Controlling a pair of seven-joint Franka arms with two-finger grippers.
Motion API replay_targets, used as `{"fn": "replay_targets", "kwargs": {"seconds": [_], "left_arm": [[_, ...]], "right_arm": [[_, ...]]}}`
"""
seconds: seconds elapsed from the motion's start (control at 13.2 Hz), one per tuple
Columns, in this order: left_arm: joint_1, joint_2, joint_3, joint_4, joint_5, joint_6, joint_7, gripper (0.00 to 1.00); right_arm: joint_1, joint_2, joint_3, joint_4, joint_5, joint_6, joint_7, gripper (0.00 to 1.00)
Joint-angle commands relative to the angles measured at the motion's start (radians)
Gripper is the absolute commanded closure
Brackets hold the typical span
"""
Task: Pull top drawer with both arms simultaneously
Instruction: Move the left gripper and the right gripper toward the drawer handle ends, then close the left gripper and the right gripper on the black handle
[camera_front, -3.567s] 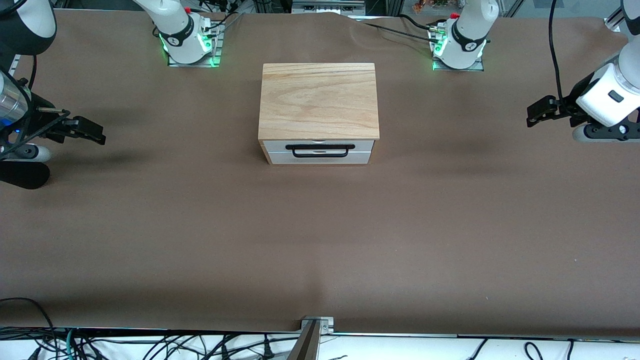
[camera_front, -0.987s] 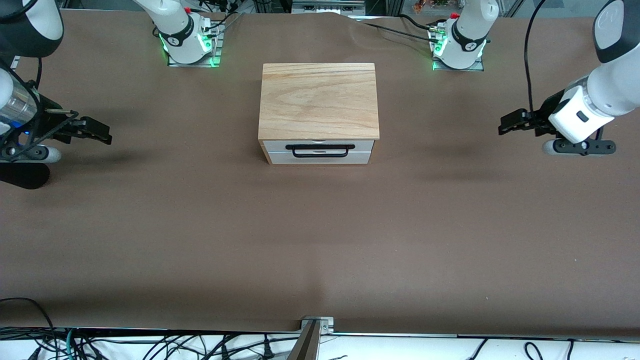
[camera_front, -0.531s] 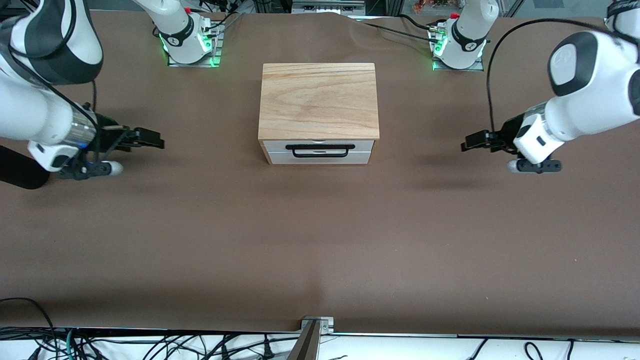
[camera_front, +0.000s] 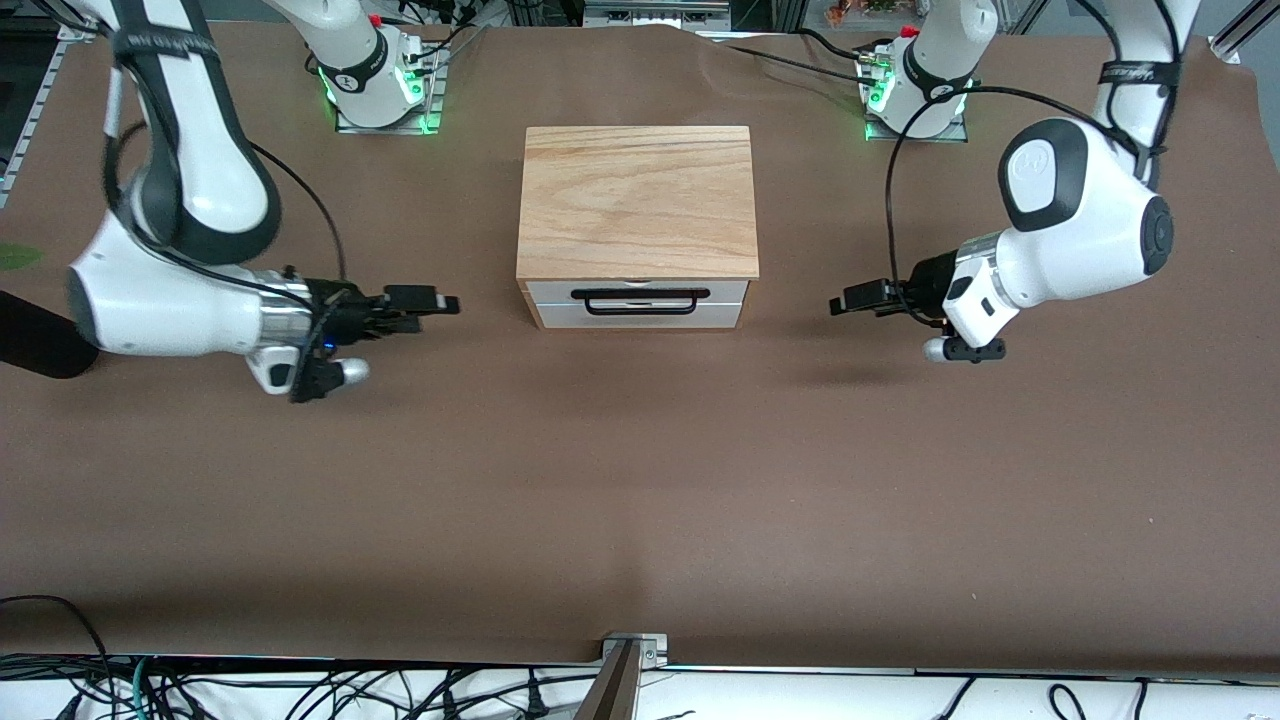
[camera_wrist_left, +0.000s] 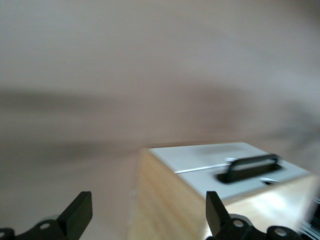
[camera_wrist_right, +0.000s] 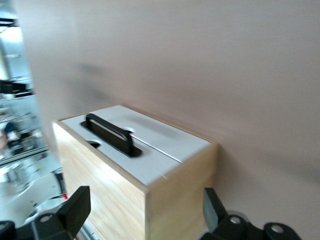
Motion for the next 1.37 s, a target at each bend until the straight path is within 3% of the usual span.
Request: {"fn": "replay_targets", "kwargs": {"seconds": [0.0, 0.3, 0.53, 0.68, 0.99, 1.14, 1.21, 1.29], "left_arm": [[0.002, 0.074, 0.000, -0.013, -0.235, 0.029, 0.303, 0.00], [-0.021, 0.191, 0.000, -0.035, -0.560, 0.018, 0.709, 0.00], [-0.071, 0.265, -0.005, -0.033, -0.789, -0.025, 0.887, 0.01], [-0.106, 0.328, -0.023, -0.035, -0.950, -0.057, 1.038, 0.07], [-0.130, 0.354, -0.063, -0.042, -1.041, -0.066, 1.100, 0.14], [-0.128, 0.354, -0.069, -0.050, -1.043, -0.098, 1.149, 0.20], [-0.128, 0.354, -0.069, -0.054, -1.043, -0.111, 1.193, 0.29], [-0.128, 0.354, -0.069, -0.064, -1.044, -0.114, 1.222, 0.30]], "right_arm": [[0.019, 0.089, -0.004, -0.025, 0.216, 0.041, -0.228, 0.01], [0.088, 0.140, -0.004, -0.144, 0.585, 0.078, -0.481, 0.06], [0.142, 0.140, -0.004, -0.219, 0.736, 0.104, -0.584, 0.10], [0.167, 0.148, -0.004, -0.256, 0.821, 0.103, -0.643, 0.21], [0.188, 0.156, -0.004, -0.284, 0.865, 0.098, -0.673, 0.44], [0.190, 0.156, -0.004, -0.296, 0.867, 0.092, -0.683, 0.46], [0.190, 0.157, -0.004, -0.305, 0.865, 0.089, -0.698, 0.51], [0.190, 0.163, -0.004, -0.308, 0.867, 0.086, -0.716, 0.52]]}}
